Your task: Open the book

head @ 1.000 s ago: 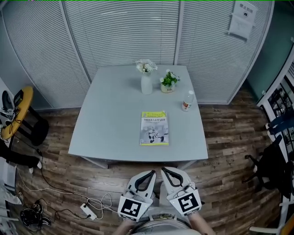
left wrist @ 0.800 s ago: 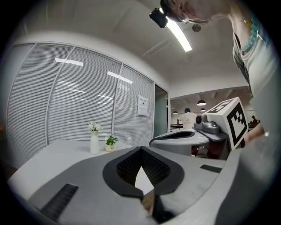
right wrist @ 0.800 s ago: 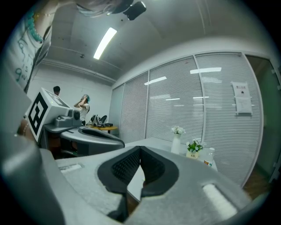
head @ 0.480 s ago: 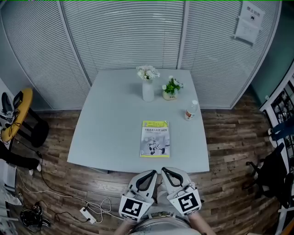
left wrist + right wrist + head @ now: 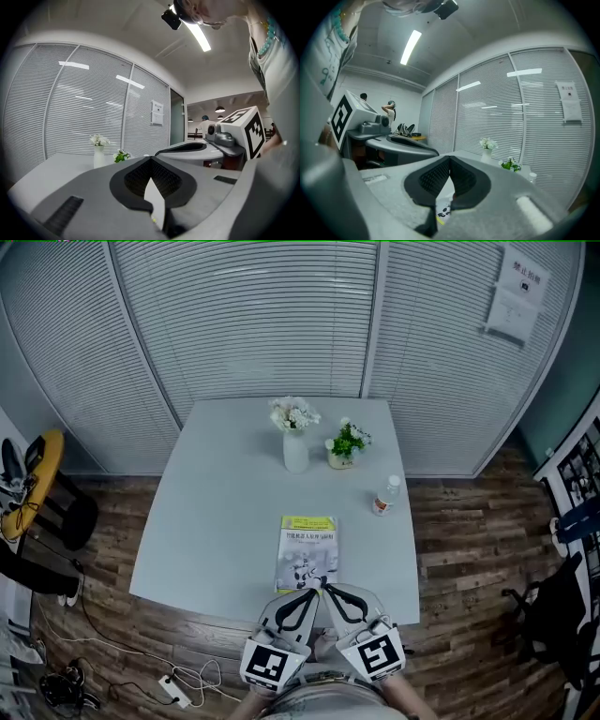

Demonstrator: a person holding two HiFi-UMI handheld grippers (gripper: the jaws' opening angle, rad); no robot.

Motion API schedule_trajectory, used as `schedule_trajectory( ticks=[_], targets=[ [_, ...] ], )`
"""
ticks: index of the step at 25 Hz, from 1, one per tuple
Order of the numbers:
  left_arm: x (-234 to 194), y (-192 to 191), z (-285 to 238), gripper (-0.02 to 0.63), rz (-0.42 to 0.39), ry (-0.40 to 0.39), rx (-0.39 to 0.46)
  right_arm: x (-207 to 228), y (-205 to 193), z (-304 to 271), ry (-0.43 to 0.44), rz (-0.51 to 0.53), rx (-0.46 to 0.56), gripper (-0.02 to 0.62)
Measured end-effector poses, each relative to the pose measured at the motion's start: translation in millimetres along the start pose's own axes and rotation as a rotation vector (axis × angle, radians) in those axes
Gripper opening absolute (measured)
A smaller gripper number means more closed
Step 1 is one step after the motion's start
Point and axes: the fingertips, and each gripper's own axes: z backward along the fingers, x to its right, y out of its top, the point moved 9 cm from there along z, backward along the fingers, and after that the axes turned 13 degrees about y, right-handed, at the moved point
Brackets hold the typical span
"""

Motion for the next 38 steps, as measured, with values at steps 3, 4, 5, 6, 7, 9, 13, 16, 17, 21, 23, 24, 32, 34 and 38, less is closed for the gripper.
schedule_trajectory(
  ticks=[3,4,5,6,7,9,13,16,17,21,23,24,32,34,38],
  targets=[
    [2,-2,-21,-0.003,0.002,0.008,0.004,21,-3,1,0.005,-0.011,0.006,0.003],
    [3,-1,-27,-0.003,0.000,0.016,0.006,29,-4,2,0.005,-0.011,0.005,0.003],
    [3,0,-34,-0.003,-0.001,0.023,0.003,36,-6,2,0.007,-0.010,0.003,0.003],
    [3,0,-40,-0.003,0.000,0.029,-0.003,42,-7,2,0.012,-0.009,0.002,0.003],
    [4,1,-45,-0.003,0.009,0.036,-0.010,48,-10,3,0.017,-0.010,0.000,0.003],
    [6,-1,-54,-0.003,0.038,0.047,-0.019,58,-16,6,0.029,-0.014,-0.002,0.003],
    [13,-11,-69,-0.003,0.045,0.062,-0.036,74,-28,9,0.056,-0.023,-0.001,0.003],
    [14,-13,-77,-0.003,0.043,0.066,-0.047,83,-28,4,0.075,-0.021,-0.020,0.003],
    [14,-14,-79,-0.003,0.034,0.069,-0.048,84,-27,2,0.078,-0.017,-0.025,0.003],
    [15,-20,-89,-0.003,0.003,0.069,-0.065,92,-32,1,0.088,-0.010,-0.021,0.003],
    [14,-22,-93,-0.003,0.008,0.060,-0.072,95,-31,0,0.080,-0.022,-0.019,0.003],
    [13,-24,-94,-0.003,0.008,0.057,-0.075,97,-30,0,0.074,-0.030,-0.018,0.003],
    [8,-37,-109,-0.002,0.001,0.017,-0.129,103,-34,-3,0.048,-0.025,-0.046,0.003],
    [7,-41,-113,-0.002,0.059,0.008,-0.149,105,-37,-1,0.036,-0.029,-0.051,0.003],
    [6,-54,-118,0.037,0.030,0.001,-0.178,111,-41,7,0.012,-0.056,-0.054,0.003]
  ],
)
